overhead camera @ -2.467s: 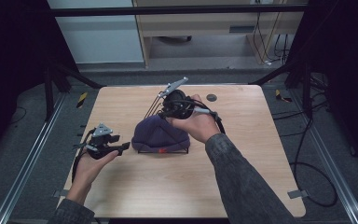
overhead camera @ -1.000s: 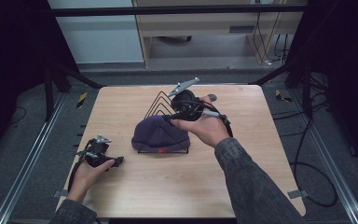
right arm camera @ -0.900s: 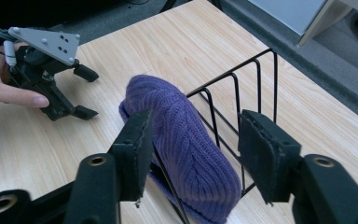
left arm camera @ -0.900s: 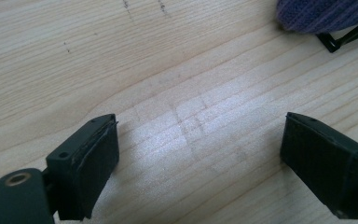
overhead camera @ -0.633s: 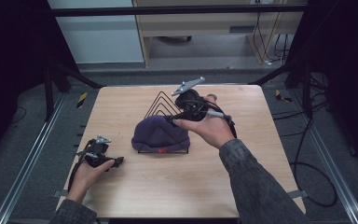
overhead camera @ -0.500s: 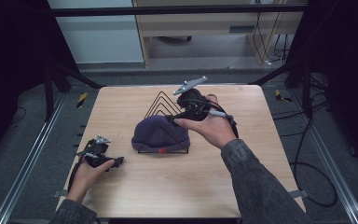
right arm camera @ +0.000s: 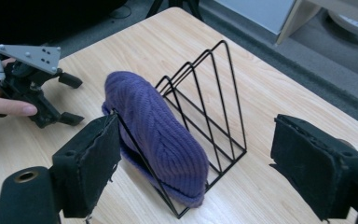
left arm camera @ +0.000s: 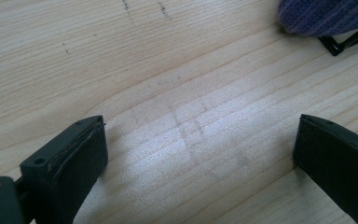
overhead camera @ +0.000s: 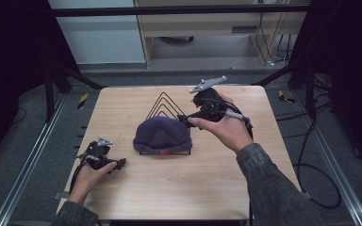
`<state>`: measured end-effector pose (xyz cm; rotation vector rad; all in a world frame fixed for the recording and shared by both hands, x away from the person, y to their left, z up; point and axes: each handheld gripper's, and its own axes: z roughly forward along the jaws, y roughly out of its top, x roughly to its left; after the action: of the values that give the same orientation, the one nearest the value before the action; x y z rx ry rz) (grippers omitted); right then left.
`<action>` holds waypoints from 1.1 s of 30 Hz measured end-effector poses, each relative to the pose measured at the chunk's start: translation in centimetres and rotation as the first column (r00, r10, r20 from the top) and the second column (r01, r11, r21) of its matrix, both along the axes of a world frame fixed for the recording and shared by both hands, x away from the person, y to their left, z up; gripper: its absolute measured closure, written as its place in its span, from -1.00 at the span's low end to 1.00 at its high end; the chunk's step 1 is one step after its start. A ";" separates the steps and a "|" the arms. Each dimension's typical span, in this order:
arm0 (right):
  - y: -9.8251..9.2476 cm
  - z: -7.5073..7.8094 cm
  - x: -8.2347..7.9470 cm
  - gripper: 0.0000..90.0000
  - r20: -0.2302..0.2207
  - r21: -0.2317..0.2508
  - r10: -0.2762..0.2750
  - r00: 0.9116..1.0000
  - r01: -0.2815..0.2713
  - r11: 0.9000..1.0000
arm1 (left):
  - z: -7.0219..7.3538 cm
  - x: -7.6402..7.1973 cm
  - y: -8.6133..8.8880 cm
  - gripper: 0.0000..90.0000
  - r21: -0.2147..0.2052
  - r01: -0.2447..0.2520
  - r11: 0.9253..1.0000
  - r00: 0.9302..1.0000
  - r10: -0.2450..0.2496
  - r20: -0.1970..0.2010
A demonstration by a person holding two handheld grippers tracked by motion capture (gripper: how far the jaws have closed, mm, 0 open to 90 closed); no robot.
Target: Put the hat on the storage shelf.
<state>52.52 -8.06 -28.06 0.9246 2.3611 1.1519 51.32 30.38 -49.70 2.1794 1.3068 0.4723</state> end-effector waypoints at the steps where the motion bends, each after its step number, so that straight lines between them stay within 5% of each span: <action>1: -0.2 0.1 0.0 -0.67 0.002 0.004 -0.005 1.000 0.005 1.000 | 0.0 0.0 0.0 -0.96 0.000 0.000 1.000 1.000 0.000 0.000; 33: -6.3 -1.1 -1.2 -0.74 -0.016 0.042 -0.111 0.994 0.111 0.993 | -0.2 -0.2 -0.3 -1.00 -0.005 -0.009 1.000 1.000 0.009 0.005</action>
<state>51.27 -14.32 -29.14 1.0672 2.2723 1.1602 51.16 30.08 -49.87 2.1685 1.3141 0.4772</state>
